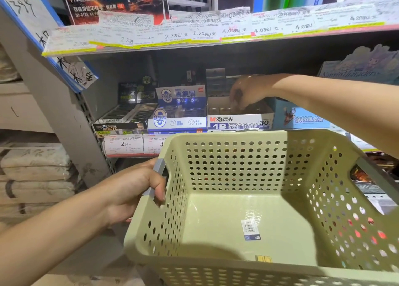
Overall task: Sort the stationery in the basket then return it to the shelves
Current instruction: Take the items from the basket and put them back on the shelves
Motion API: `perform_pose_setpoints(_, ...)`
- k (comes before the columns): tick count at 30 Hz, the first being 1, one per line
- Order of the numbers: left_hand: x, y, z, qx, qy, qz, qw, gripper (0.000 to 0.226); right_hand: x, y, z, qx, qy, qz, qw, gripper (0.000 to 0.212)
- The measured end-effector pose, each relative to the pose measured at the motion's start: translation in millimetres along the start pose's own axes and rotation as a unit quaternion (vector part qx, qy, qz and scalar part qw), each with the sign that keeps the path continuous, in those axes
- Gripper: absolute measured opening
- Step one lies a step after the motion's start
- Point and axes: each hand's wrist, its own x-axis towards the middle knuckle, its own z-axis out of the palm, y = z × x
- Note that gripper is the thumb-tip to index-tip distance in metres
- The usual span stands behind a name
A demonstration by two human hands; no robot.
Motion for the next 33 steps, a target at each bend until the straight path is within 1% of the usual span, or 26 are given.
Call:
perform_pose_setpoints(3,-2,-2,0,0.008,-0.006,0.007,1.000,0.060,-1,-1,-2,-0.034,0.003,-0.003,0.999,0.037)
perform_pose_setpoints(6,-3,-2,0,0.010,-0.009,0.008,1.000,0.059,0,0,2,-0.020,-0.015,-0.012,1.000,0.029)
perform_pose_setpoints(9,-4,-2,0,0.009,-0.010,0.011,1.000,0.060,-1,3,1,-0.005,-0.026,-0.018,1.000,0.028)
perform_pose_setpoints(11,-4,-2,0,0.011,-0.007,0.010,1.000,0.062,-2,5,-2,0.008,-0.020,-0.028,0.999,0.029)
perform_pose_setpoints(13,-4,-2,-1,0.012,-0.005,0.008,1.000,0.064,-4,3,-2,-0.003,-0.012,-0.038,0.999,0.028)
perform_pose_setpoints(18,-3,0,0,0.013,0.007,-0.002,1.000,0.064,-5,-1,2,-0.029,0.003,-0.055,0.998,0.023)
perform_pose_setpoints(20,-3,0,2,0.019,0.009,-0.002,1.000,0.060,-5,-2,2,-0.030,0.006,-0.053,0.998,0.023)
perform_pose_setpoints(22,-4,-1,3,0.022,-0.008,0.001,1.000,0.049,-8,-6,4,-0.023,0.001,-0.046,0.999,0.026)
perform_pose_setpoints(23,-4,-3,2,0.022,-0.012,0.003,1.000,0.049,-7,-7,5,-0.011,0.004,-0.044,0.999,0.027)
perform_pose_setpoints(26,-3,-3,0,0.014,0.004,0.000,1.000,0.049,-12,-9,1,0.018,0.031,-0.055,0.998,0.028)
perform_pose_setpoints(28,-1,-1,0,0.007,0.021,-0.007,1.000,0.055,-22,-12,-1,0.027,0.054,-0.074,0.995,0.026)
perform_pose_setpoints(30,1,0,-2,0.006,0.032,-0.012,0.999,0.059,-38,-16,-2,0.061,0.093,-0.105,0.988,0.021)
perform_pose_setpoints(33,3,1,-3,0.007,0.032,-0.012,0.999,0.056,-67,-26,1,0.121,0.125,-0.170,0.970,0.009)
